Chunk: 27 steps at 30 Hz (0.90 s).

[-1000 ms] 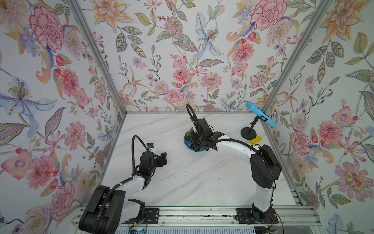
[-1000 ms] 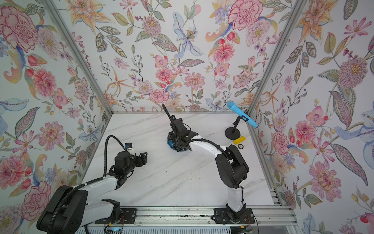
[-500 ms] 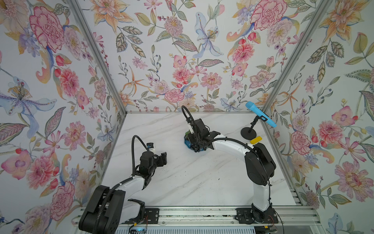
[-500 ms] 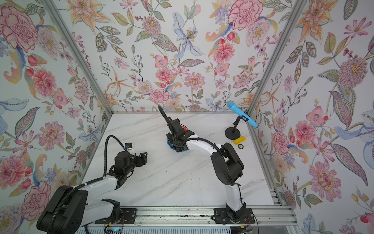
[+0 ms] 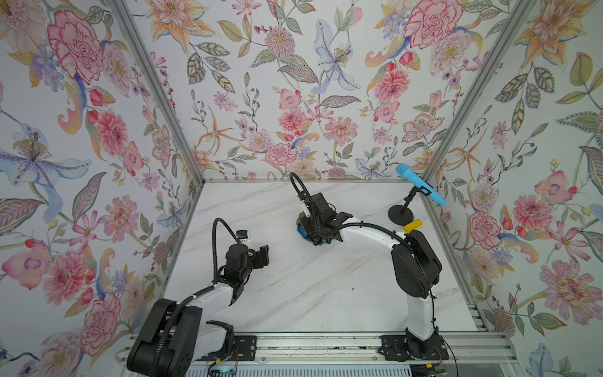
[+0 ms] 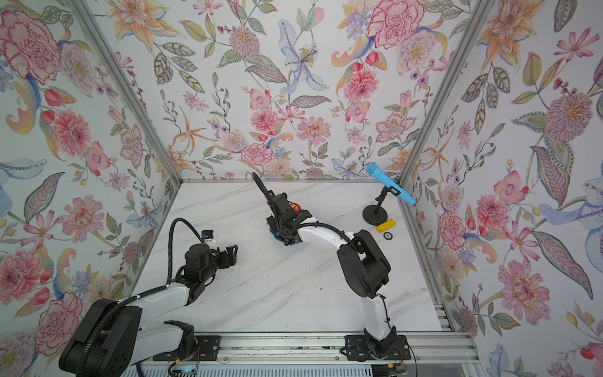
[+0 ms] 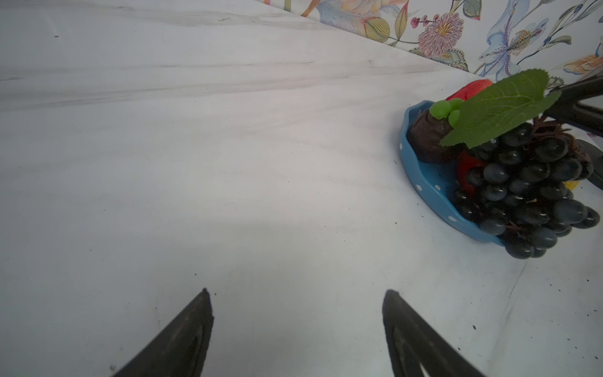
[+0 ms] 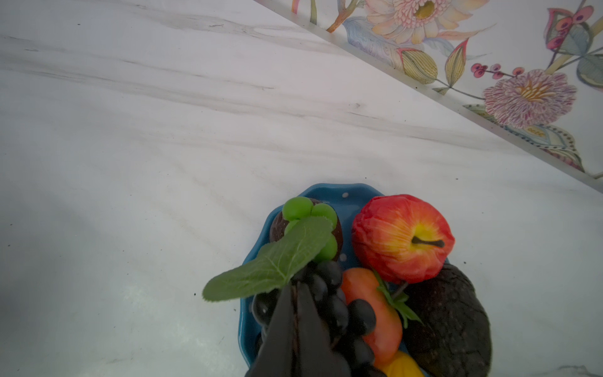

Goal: Arrange fruit in a fruit bowl
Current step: Place the fruits in the fruit bowl.

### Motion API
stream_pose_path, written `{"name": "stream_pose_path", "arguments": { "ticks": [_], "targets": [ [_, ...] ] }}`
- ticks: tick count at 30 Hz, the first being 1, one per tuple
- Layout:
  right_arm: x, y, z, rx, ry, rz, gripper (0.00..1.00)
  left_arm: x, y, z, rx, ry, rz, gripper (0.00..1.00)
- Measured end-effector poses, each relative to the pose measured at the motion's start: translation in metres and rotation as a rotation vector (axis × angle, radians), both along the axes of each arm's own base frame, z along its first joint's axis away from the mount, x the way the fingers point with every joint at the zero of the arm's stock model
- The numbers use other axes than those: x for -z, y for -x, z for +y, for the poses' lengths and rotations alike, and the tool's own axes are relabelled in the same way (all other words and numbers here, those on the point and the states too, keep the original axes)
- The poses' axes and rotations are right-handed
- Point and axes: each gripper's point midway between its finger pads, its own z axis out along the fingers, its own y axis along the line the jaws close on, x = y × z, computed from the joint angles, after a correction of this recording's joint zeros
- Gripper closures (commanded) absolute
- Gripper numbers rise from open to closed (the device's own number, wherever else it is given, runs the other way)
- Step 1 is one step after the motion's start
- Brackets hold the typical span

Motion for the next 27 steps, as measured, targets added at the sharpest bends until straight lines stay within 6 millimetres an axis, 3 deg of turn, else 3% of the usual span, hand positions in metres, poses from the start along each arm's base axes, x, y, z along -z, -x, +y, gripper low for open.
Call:
{"name": "stream_pose_path", "arguments": {
  "ticks": [27],
  "targets": [
    [0.017, 0.003, 0.01, -0.03, -0.013, 0.064, 0.79, 0.001, 0.0, 0.0, 0.0, -0.001, 0.004, 0.17]
  ]
}}
